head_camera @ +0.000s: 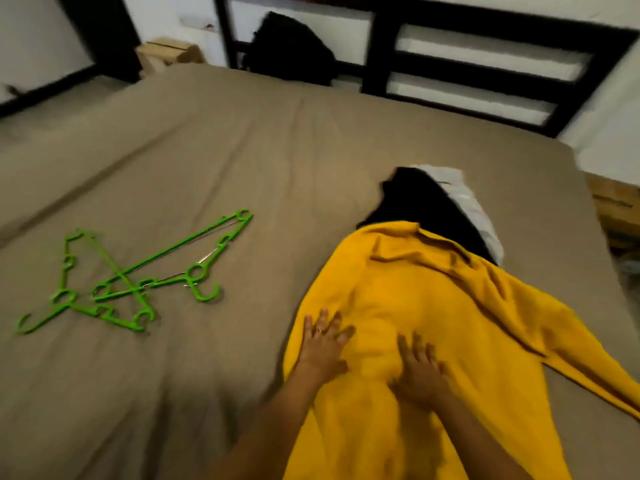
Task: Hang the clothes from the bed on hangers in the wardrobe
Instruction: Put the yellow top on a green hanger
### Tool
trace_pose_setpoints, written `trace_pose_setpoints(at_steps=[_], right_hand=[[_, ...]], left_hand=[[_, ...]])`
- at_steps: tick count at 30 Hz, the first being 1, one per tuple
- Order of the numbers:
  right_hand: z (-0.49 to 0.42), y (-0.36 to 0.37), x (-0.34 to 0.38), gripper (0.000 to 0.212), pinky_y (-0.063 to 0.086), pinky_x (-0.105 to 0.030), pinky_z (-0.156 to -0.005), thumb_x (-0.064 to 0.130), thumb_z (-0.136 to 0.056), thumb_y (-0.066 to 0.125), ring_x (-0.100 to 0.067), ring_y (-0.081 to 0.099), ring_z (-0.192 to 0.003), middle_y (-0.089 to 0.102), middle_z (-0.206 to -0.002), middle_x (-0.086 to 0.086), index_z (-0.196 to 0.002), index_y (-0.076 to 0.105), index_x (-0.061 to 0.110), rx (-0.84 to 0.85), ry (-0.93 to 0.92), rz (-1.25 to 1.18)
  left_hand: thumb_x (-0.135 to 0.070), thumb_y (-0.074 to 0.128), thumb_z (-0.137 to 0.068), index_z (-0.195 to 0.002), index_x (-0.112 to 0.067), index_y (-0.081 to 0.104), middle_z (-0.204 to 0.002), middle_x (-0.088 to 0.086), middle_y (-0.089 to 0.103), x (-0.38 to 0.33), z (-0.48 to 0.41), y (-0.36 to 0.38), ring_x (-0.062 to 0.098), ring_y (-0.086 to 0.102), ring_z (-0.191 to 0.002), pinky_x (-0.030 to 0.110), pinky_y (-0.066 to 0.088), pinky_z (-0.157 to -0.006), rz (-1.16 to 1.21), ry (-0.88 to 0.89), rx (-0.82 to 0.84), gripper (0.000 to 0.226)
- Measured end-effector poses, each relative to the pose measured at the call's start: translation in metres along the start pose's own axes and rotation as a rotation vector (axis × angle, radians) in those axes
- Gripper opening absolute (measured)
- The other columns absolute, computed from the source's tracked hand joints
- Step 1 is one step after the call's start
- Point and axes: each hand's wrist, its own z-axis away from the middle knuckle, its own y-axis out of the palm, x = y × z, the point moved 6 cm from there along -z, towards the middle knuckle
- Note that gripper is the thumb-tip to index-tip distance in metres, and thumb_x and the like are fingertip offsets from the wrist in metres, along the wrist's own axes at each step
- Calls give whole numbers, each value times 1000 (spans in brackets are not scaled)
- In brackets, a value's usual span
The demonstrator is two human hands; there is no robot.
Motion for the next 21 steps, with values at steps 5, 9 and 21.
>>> trace_pose_setpoints(at_steps=[5, 9, 21], right_hand=[[-11, -17, 37, 69, 37, -43, -105, 39, -86, 47, -37, 41, -128, 37, -142, -21, -141, 28, 2, -143, 55, 31], [-2, -65, 165, 47, 42, -46, -99, 1, -74, 63, -48, 50, -116, 55, -120, -31, -120, 55, -10, -398, -317, -227], [-15, -38, 515, 57, 27, -31, -109, 23, -83, 40, -31, 38, -132, 43, -140, -19, -135, 42, 2, -108, -899, -42]], left_hand=[[-46, 41, -88, -141, -24, 37, -148, 8, 39, 90, 64, -7, 28, 42, -132, 40, 35, -107, 212, -26, -298, 57], [-39, 48, -73, -129, -16, 47, -124, 21, 59, 206, 146, 20, 39, 61, -107, 45, 55, -84, 393, -533, -342, 60], [-35, 69, -80, -145, -31, 19, -158, 9, 6, 284, 185, 81, 46, 9, -141, 69, 19, -104, 497, -1016, -90, 82]])
